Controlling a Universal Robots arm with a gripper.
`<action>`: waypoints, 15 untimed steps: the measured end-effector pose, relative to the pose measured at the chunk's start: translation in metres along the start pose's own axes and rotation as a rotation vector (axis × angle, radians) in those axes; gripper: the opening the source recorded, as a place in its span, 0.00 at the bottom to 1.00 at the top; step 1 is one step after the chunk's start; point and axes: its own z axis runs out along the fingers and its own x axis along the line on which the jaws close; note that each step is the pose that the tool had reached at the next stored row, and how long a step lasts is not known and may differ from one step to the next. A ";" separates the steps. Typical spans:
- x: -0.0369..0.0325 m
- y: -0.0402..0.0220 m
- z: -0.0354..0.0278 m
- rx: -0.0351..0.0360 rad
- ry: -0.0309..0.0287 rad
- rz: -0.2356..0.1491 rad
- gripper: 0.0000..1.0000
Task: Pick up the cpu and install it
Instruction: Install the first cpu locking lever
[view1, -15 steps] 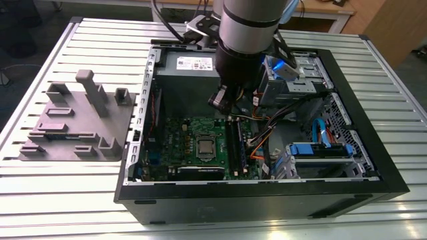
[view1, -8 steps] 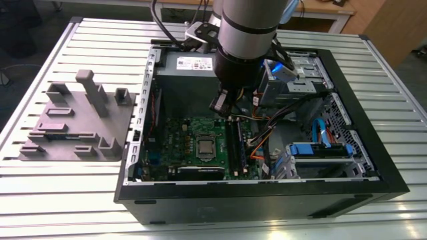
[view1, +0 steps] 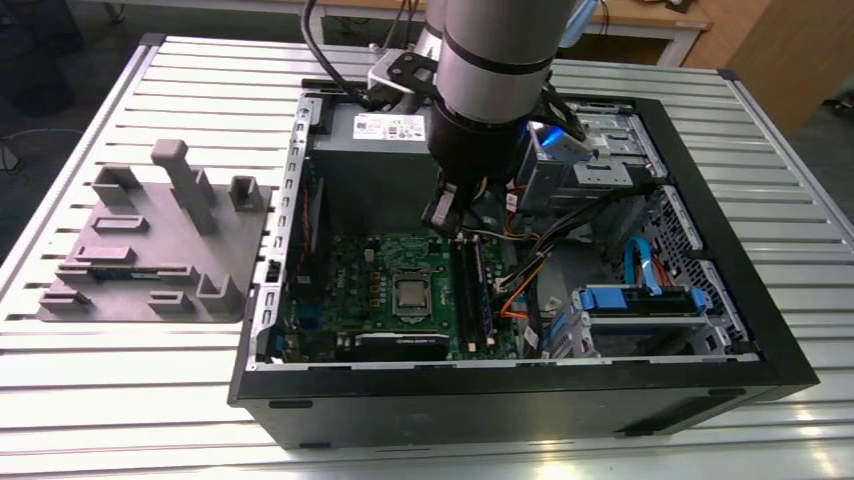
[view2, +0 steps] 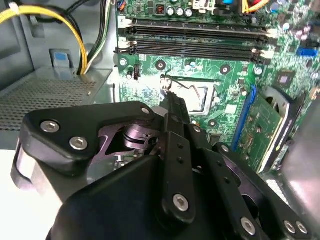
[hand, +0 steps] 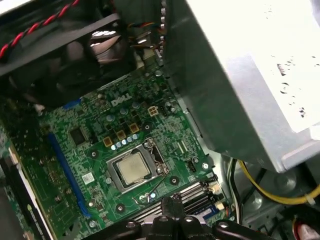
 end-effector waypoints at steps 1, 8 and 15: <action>0.0000 -0.0001 0.0012 -0.0003 0.0009 -0.017 0.10; 0.0002 -0.0005 0.0106 -0.0028 0.0066 -0.145 0.10; 0.0012 -0.0013 0.0194 -0.0045 0.0106 -0.234 0.10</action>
